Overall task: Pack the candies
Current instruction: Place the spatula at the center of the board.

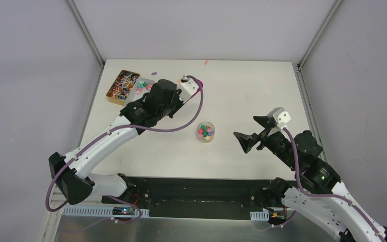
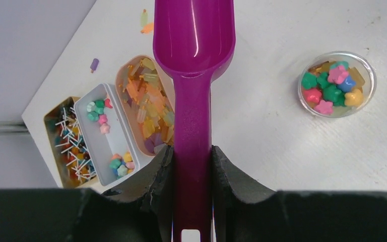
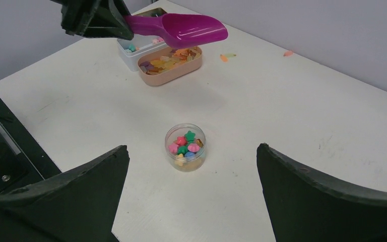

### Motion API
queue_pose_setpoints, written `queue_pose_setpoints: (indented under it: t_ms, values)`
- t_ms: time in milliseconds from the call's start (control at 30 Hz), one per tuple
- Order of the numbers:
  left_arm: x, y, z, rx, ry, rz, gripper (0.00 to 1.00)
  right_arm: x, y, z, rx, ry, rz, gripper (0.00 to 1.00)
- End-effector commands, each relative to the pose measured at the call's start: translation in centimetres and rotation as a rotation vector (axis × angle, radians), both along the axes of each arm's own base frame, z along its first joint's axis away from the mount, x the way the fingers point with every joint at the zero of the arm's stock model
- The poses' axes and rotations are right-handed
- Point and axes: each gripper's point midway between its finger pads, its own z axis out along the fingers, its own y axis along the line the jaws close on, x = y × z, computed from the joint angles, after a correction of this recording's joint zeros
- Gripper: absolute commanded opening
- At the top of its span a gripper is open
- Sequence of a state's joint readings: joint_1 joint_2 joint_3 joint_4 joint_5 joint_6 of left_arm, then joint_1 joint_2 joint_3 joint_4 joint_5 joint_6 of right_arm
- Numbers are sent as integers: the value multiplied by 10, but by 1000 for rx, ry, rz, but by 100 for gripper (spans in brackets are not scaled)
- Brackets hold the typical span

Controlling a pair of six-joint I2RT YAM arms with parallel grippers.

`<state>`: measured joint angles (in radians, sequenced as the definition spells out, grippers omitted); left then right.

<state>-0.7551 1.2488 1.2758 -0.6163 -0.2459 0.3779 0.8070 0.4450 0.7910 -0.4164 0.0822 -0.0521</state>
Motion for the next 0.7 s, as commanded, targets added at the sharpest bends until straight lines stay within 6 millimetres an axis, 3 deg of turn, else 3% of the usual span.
queue_pose_setpoints:
  t_ms: [0, 333, 667]
  values:
    - [27, -7, 2, -140, -37, 172, 0, -5, -1, 23, 78, -21, 2, 100]
    - [59, -11, -59, -301, -10, 404, 0, -1, 2, 16, 88, 30, -15, 100]
    - [79, -19, -125, -311, 135, 421, 0, 2, -8, 16, 85, 56, -75, 100]
